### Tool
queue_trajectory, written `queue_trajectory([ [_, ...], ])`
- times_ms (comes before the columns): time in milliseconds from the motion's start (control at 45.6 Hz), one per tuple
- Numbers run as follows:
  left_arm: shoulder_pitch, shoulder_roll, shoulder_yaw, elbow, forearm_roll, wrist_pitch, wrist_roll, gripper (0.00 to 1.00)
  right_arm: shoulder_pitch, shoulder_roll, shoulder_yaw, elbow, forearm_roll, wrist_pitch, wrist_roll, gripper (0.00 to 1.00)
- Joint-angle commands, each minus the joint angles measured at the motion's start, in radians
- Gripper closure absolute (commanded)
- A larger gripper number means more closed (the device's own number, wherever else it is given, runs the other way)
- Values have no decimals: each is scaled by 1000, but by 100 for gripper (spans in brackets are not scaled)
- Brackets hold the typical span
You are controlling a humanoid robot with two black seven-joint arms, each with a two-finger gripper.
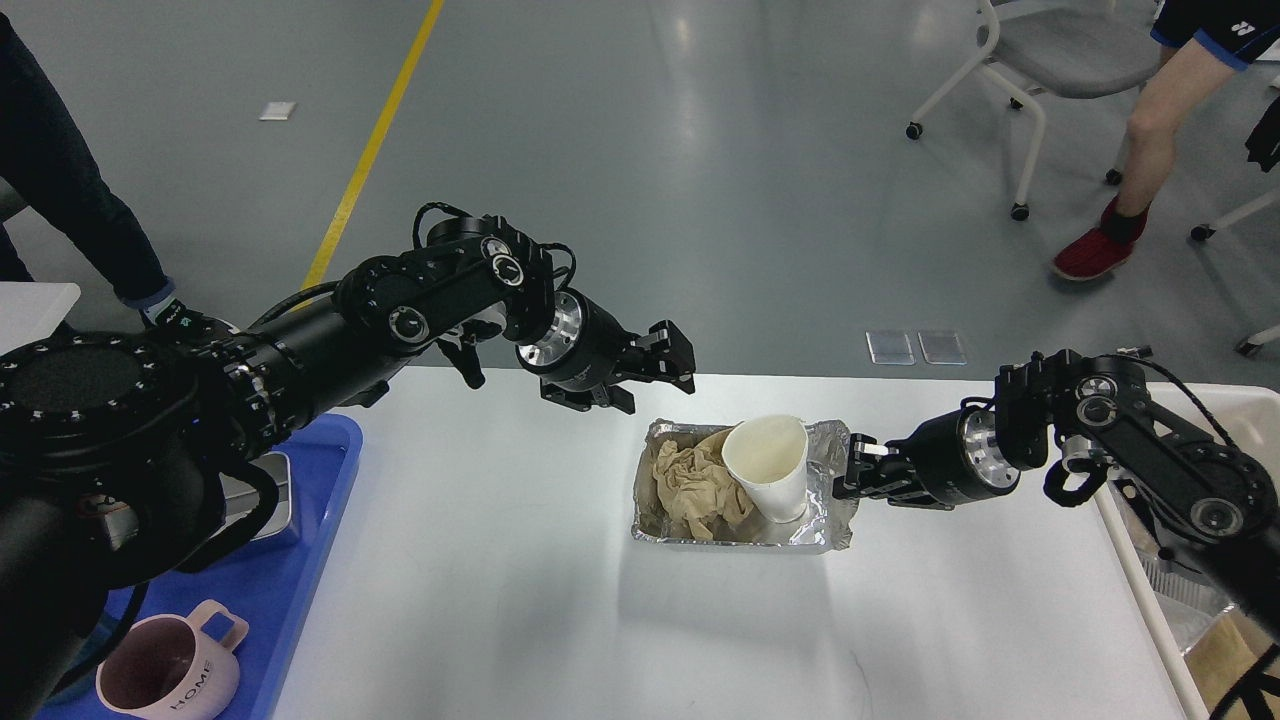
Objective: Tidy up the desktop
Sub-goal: 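Lift the brown paper and drop it into the foil tray, then carry the foil tray with the right gripper over the white bin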
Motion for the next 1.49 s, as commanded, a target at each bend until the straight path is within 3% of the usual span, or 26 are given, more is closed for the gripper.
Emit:
queue_trajectory([
  [0, 13, 52, -4, 0, -1, -3, -10, 3, 2, 1, 3, 2, 7, 1, 0, 100],
  [417, 16, 224, -184, 2, -3, 6, -18, 3, 1, 2, 9, 15, 123, 1, 2, 100],
  [680, 24, 246, -367, 55, -118, 16, -20, 3, -1, 1, 19, 18, 225, -1, 3, 100],
  [790, 25, 241, -439, 83, -185, 60, -33, 3, -1, 2, 29, 24, 261, -1, 3, 100],
  [855, 36, 238, -485, 86, -210, 101, -64, 3, -1, 1, 31, 25, 277, -1, 2, 100],
  [899, 50, 240, -522, 86, -218, 131, -107, 3, -1, 1, 32, 28, 280, -1, 3, 100],
  [1053, 114, 224, -706, 86, -262, 236, -343, 3, -4, 1, 52, 30, 281, -1, 2, 100],
  [1097, 143, 214, -760, 86, -287, 253, -383, 3, -7, 1, 54, 31, 280, -4, 2, 100],
  [1184, 188, 174, -852, 86, -345, 264, -409, 3, -12, -8, 65, 48, 280, -5, 2, 100],
  [1469, 289, 59, -1163, 86, -491, 266, -426, 3, -28, -37, 114, 48, 292, -1, 3, 100],
])
